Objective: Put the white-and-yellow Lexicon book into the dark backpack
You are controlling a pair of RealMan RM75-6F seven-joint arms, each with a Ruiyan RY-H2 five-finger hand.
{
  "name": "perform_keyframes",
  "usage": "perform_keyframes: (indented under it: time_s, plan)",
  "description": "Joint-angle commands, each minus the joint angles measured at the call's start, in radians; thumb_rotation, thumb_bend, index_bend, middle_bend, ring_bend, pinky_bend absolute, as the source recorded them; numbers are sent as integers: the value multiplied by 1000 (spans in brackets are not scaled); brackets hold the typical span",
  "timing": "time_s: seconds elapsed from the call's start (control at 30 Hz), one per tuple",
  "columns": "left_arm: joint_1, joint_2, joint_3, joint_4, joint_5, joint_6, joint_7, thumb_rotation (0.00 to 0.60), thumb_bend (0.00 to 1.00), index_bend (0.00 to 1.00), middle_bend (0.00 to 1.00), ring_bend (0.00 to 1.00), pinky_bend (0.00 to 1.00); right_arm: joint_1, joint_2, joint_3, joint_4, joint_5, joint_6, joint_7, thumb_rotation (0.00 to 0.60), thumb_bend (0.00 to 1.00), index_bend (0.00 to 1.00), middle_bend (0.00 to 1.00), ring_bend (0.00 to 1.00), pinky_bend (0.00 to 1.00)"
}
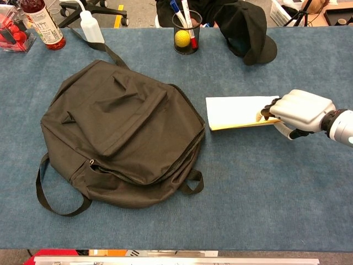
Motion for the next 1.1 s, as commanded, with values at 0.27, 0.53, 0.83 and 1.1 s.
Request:
perform_keyframes:
  time_s: [0.27,0.53,0.83,1.1]
  plan:
    - [-2,7,1,-13,1,-4,2,600,272,320,298,296,262,-6,-42,62,38,2,75,1,600,564,490,442,294,428]
    - [-9,8,-1,-8,2,-10,3,600,272,318,296,297,262,-24,-75,93,63,40,119,-29,600,490,710,552,424,546]
    - [-55,40,1,-17,45,-52,20,600,272,314,294,297,262,-34,-93,125,65,63,166,-54,600,489,835,642,523,619]
    - [-135,87,8,-54,123,-119,43,600,272,311,294,298,262,-52,-91,157,67,51,239,-36,600,489,862,675,561,642]
